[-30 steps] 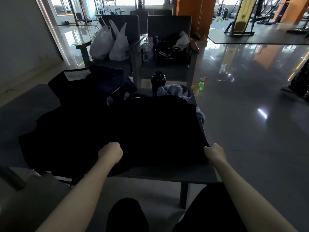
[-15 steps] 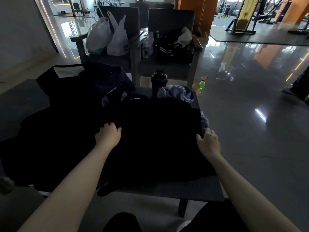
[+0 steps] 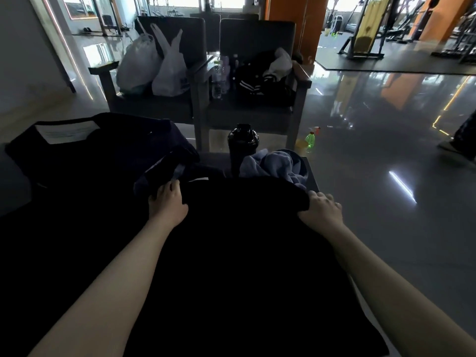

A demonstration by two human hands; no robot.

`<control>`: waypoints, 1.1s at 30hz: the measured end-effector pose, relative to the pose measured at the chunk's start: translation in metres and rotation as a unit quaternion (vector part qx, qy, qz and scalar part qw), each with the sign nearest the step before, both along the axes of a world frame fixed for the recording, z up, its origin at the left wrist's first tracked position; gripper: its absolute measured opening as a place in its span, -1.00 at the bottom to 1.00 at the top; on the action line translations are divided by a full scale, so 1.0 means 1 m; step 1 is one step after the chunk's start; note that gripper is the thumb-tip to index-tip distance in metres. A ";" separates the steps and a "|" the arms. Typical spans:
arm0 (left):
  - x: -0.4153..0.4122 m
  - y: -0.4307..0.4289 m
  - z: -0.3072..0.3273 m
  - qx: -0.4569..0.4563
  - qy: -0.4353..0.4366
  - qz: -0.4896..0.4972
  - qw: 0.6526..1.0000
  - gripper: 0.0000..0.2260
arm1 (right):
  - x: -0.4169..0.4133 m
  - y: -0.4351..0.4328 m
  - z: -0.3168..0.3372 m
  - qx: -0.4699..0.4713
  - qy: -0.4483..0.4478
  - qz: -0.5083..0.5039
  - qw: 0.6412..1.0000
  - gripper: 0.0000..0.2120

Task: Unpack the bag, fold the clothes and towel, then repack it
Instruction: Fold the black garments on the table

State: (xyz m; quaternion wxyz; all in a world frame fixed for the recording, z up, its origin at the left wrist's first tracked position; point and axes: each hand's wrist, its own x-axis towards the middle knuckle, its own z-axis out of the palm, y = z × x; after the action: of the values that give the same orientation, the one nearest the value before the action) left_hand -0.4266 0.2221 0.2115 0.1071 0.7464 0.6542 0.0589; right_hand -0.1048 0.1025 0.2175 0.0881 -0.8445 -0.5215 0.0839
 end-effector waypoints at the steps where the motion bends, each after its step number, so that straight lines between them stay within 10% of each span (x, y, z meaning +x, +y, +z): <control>1: 0.002 0.005 0.000 0.000 0.024 0.005 1.000 -0.41 | 0.000 -0.001 0.002 0.012 -0.025 0.000 1.000 -0.68; 6: 0.000 0.028 0.018 0.021 0.115 0.032 0.993 -0.72 | 0.012 -0.015 0.012 0.160 0.066 -0.027 0.985 -0.98; 14: 0.014 0.046 0.051 0.168 0.021 0.078 0.982 -0.79 | 0.020 0.015 0.034 0.280 0.088 -0.084 0.952 -0.88; 19: 0.030 0.046 0.041 0.024 -0.089 0.028 0.995 -0.60 | 0.017 0.020 0.017 0.223 0.075 -0.112 0.966 -0.49; 24: 0.016 0.009 0.000 -0.100 0.001 -0.038 0.994 -0.49 | -0.005 -0.017 -0.013 0.175 0.066 -0.015 0.982 -0.50; 33: 0.004 -0.143 -0.029 0.014 0.010 -0.174 0.985 -0.39 | -0.047 -0.128 -0.051 0.057 0.082 -0.049 0.994 -0.39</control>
State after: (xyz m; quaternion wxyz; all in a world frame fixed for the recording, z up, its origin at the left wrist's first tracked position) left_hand -0.4226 0.0795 0.1826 0.0993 0.8506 0.5146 0.0412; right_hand -0.1515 -0.0254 0.1670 0.1826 -0.8528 -0.4746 0.1188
